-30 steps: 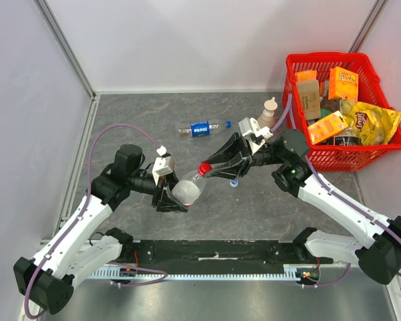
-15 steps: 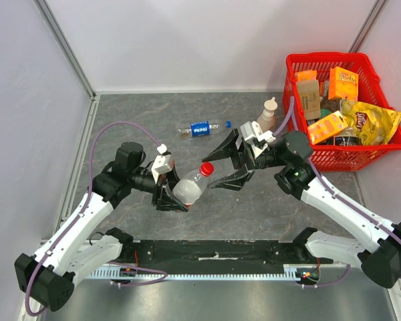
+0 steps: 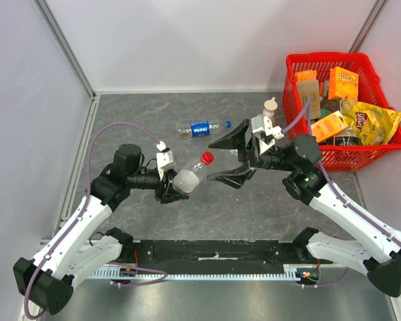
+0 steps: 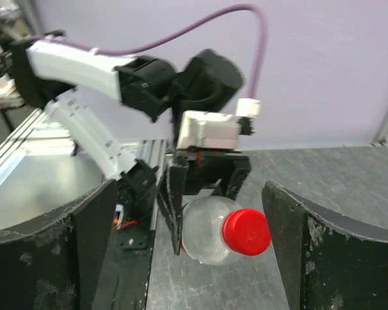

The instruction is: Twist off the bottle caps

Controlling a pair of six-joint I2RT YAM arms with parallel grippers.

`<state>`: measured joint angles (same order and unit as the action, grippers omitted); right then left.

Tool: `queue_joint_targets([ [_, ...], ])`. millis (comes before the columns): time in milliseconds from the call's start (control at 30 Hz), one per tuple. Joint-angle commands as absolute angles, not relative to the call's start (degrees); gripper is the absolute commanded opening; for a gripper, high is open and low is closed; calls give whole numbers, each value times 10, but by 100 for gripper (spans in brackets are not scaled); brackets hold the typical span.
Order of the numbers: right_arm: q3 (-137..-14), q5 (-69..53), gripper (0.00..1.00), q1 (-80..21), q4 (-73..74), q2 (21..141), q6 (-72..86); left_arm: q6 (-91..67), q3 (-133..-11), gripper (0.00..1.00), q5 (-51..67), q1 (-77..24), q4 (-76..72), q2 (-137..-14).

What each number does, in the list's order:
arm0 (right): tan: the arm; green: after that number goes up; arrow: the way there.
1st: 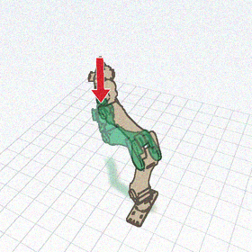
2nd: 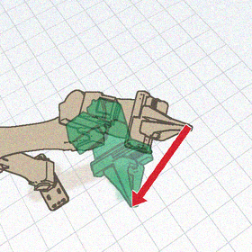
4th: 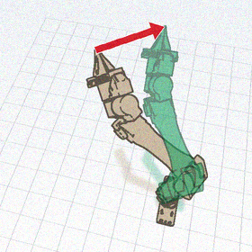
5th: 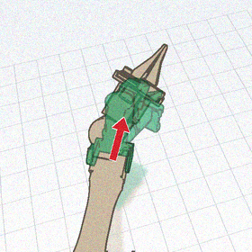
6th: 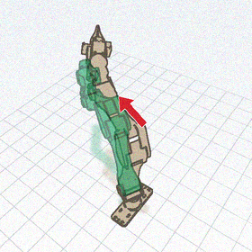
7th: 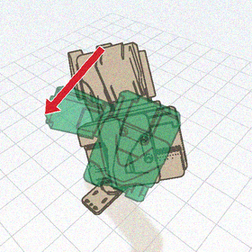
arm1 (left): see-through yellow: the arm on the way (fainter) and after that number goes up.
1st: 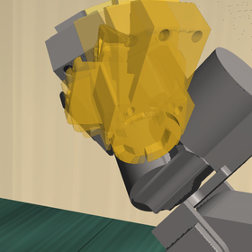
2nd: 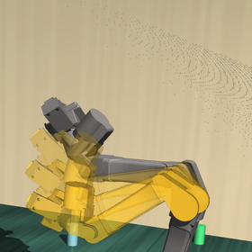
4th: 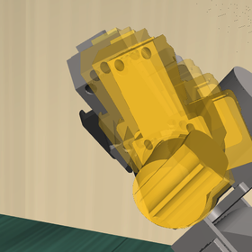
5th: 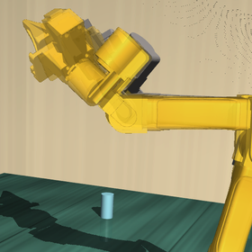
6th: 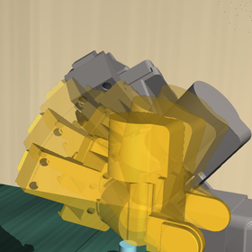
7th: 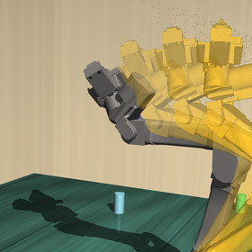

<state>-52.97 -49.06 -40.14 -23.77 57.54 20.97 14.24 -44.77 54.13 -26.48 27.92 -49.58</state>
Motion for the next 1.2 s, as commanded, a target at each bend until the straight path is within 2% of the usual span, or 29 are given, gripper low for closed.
queue_joint_targets([
  [0,-575,-332,98,-402,-167,585,225,130,-435,30,411,-266,252,-466],
  [233,-606,-222,98,-403,-104,637,279,109,-411,29,237,-265,250,-425],
  [500,-629,-205,98,-402,-108,699,348,94,-402,27,125,-265,258,-433],
  [833,-667,-223,98,-403,-106,793,410,92,-401,27,87,-265,260,-440],
  [1033,-685,-236,83,-403,-123,840,452,89,-403,26,66,-265,265,-451],
  [1167,-698,-255,79,-403,-148,870,478,88,-405,26,64,-266,266,-458],
])
